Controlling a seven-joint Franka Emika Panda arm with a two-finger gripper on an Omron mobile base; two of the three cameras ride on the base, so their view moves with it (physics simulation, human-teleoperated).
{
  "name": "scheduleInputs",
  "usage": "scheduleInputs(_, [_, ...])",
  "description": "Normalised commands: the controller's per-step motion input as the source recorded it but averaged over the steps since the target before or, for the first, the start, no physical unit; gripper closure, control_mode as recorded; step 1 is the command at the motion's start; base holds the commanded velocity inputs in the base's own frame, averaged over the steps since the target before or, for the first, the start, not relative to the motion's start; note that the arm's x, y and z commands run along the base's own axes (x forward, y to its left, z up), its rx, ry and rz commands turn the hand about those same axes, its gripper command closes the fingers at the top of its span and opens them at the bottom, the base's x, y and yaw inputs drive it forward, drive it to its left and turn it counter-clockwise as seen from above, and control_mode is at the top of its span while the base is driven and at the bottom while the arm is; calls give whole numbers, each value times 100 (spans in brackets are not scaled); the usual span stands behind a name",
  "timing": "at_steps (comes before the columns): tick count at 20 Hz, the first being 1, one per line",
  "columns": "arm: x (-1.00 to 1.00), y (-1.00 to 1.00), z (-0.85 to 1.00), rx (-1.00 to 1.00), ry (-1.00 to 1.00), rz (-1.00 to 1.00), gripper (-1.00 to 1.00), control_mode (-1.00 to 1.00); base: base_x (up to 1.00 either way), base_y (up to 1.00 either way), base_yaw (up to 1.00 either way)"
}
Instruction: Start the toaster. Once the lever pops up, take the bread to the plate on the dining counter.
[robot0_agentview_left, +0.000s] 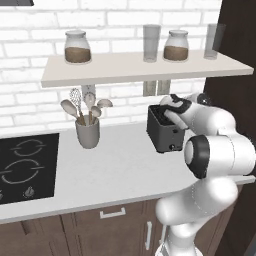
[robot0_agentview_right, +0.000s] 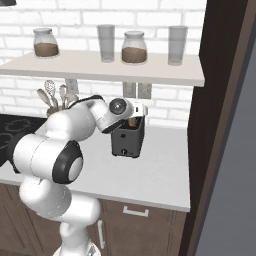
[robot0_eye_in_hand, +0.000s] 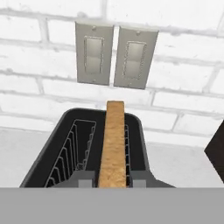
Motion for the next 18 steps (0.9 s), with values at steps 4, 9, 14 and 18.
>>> scheduleInputs(4, [-16,0,51,-4,0,-5,100,-100,0,0,0])
scheduleInputs(9, [-22,0,64,0,0,-5,100,-100,0,0,0])
scheduleInputs(14, [-65,0,46,1,2,-2,100,-100,0,0,0])
scheduleInputs(18, [-79,0,30,4,9,-1,100,-100,0,0,0])
